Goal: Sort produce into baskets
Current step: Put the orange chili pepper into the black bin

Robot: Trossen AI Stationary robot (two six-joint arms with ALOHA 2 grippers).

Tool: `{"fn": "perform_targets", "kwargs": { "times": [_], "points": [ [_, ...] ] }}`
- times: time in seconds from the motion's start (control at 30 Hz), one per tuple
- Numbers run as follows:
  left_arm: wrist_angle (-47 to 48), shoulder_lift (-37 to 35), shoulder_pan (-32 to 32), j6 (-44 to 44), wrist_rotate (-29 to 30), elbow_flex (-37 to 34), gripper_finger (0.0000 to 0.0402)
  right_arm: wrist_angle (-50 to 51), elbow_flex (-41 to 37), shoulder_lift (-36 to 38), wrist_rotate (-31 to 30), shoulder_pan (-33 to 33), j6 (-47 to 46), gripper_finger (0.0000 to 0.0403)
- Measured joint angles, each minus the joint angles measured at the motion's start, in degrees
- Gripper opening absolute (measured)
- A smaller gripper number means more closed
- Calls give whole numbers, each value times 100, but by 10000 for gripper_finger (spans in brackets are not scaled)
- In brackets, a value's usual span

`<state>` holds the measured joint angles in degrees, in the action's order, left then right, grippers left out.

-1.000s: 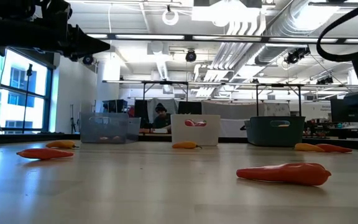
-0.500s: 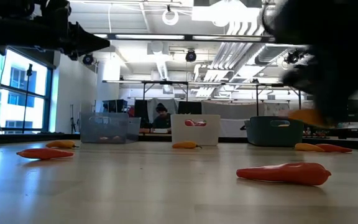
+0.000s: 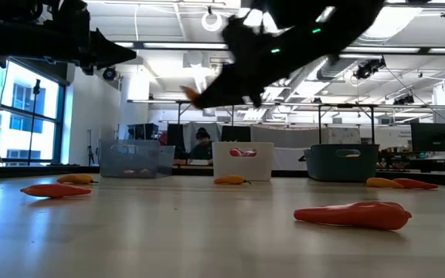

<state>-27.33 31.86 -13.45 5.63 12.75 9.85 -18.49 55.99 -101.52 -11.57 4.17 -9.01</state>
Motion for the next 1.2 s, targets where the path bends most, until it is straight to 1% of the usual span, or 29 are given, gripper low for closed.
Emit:
{"fn": "perform_targets", "kwargs": {
  "times": [0.1,0.27,0.43,0.5,0.63,0.77,0.87,0.97,1.07,1.2],
  "points": [
    [0,0,0,-1,131,0,0,-252,629,-597,4,-315,50,3],
    [0,0,0,-2,182,0,0,-231,1868,-1603,-29,-828,59,2],
    [0,0,0,0,222,0,0,-163,3068,-2394,-33,-1350,-130,2],
    [2,0,0,0,296,0,0,91,3609,-2703,-31,-1518,-140,2],
    [4,0,0,2,326,0,0,1034,4711,-3332,20,-1785,-168,2],
    [17,0,0,0,348,0,0,1570,5546,-3906,153,-1933,-410,2],
    [13,0,0,-30,406,0,0,1745,5910,-4144,170,-1987,-590,5],
    [13,0,0,-47,453,0,0,1901,6019,-4218,98,-2017,-678,20],
    [38,0,0,-87,453,0,0,1950,6019,-4220,71,-2031,-605,53],
    [46,0,0,-92,455,0,0,1912,6021,-4215,61,-2031,-568,112]
  ]
}}
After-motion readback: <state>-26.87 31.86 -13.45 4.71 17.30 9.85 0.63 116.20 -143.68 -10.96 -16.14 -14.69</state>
